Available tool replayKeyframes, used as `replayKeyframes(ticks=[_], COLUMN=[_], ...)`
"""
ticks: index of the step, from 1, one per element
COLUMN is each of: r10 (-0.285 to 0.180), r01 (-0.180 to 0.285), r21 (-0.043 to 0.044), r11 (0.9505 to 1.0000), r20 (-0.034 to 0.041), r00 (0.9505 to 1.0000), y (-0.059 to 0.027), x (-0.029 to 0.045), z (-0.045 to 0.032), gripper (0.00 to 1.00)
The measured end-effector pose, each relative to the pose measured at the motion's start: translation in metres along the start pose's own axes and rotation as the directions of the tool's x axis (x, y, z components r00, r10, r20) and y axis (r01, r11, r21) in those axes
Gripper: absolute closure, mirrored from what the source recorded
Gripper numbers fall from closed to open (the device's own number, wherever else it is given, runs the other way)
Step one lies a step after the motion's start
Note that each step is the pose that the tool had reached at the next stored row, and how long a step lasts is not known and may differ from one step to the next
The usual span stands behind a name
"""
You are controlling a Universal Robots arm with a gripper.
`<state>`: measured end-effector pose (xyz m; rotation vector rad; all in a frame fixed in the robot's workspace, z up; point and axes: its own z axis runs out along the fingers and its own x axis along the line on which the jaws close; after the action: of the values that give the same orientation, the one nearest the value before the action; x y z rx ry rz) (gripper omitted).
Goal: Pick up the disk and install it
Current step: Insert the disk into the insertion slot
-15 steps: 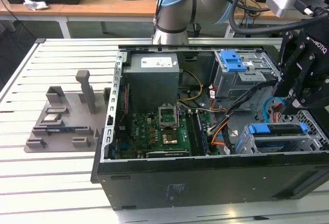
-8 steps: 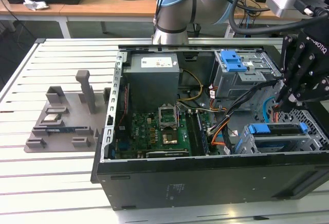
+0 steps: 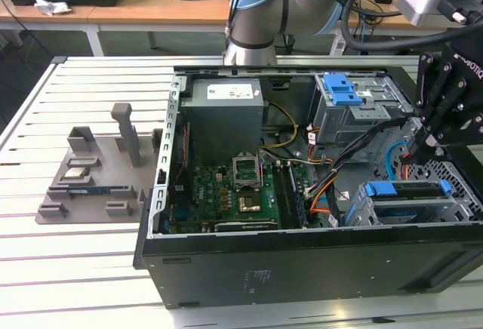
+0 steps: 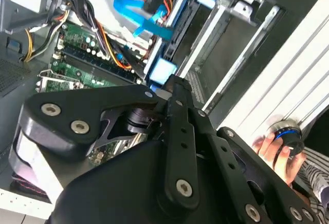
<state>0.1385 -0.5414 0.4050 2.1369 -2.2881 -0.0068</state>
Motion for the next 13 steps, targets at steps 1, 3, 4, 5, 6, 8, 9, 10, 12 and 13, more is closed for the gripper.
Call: replayKeyframes(ticks=[1,3,4,5,6,8,9,10,12,13], r10=[-0.005,-0.017,-0.024,-0.026,-0.029,-0.031,-0.031,-0.031,-0.031,-0.031], r01=[0.005,0.017,0.024,0.026,0.029,0.031,0.031,0.031,0.031,0.031], r21=[-0.0002,-0.0001,-0.0001,-0.0001,-0.0003,-0.0003,-0.0003,-0.0004,-0.0003,-0.0003], r11=[1.0,0.9999,0.9997,0.9997,0.9996,0.9995,0.9995,0.9995,0.9995,0.9995], r20=[0.0003,-0.0003,-0.0004,-0.0005,-0.0004,-0.0007,-0.0006,-0.0006,-0.0005,-0.0006], r00=[1.0,0.9999,0.9997,0.9997,0.9996,0.9995,0.9995,0.9995,0.9995,0.9995], y=[-0.0044,-0.007,-0.009,-0.0117,-0.0168,-0.0209,-0.0218,-0.0219,-0.022,-0.0221], x=[-0.001,-0.0013,-0.0016,-0.0021,-0.0033,-0.0048,-0.0051,-0.0051,-0.0051,-0.0052], z=[0.0014,0.0037,0.0051,0.0059,0.0063,0.0063,0.0064,0.0064,0.0064,0.0064], gripper=[0.89,0.89,0.89,0.89,0.89,0.89,0.89,0.89,0.89,0.89])
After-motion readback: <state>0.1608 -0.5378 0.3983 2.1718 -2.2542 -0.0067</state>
